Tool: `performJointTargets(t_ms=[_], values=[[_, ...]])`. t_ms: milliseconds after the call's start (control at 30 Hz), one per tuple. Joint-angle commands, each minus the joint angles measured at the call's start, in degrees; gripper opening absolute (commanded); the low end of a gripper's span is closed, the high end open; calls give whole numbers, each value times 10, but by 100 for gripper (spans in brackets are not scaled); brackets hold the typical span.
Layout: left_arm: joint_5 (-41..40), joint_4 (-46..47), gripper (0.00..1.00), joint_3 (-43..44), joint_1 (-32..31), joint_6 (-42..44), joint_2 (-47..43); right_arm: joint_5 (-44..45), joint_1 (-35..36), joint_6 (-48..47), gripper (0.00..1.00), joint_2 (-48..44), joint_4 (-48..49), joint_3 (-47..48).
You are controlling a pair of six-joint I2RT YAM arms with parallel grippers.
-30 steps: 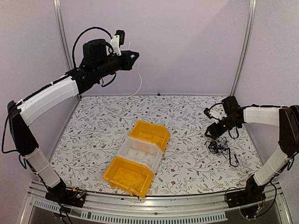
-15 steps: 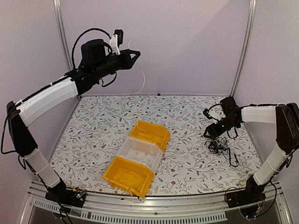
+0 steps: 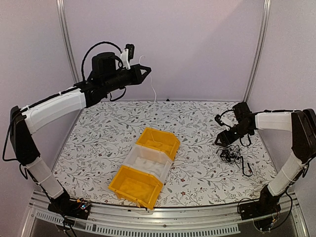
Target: Untangle the cables
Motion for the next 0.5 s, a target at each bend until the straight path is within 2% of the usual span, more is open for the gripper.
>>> performJointTargets(t_ms=[0,233,467], values=[[12,1,0,-62,2,-29,-31,-6,-3,8,72,2,1,11],[10,-16,0,-153,-8,-52,-48,-13,-2,13,72,12,4,15],[16,-31,0,-162,-35,-57,-2,-19,-2,15,72,18,4,19]])
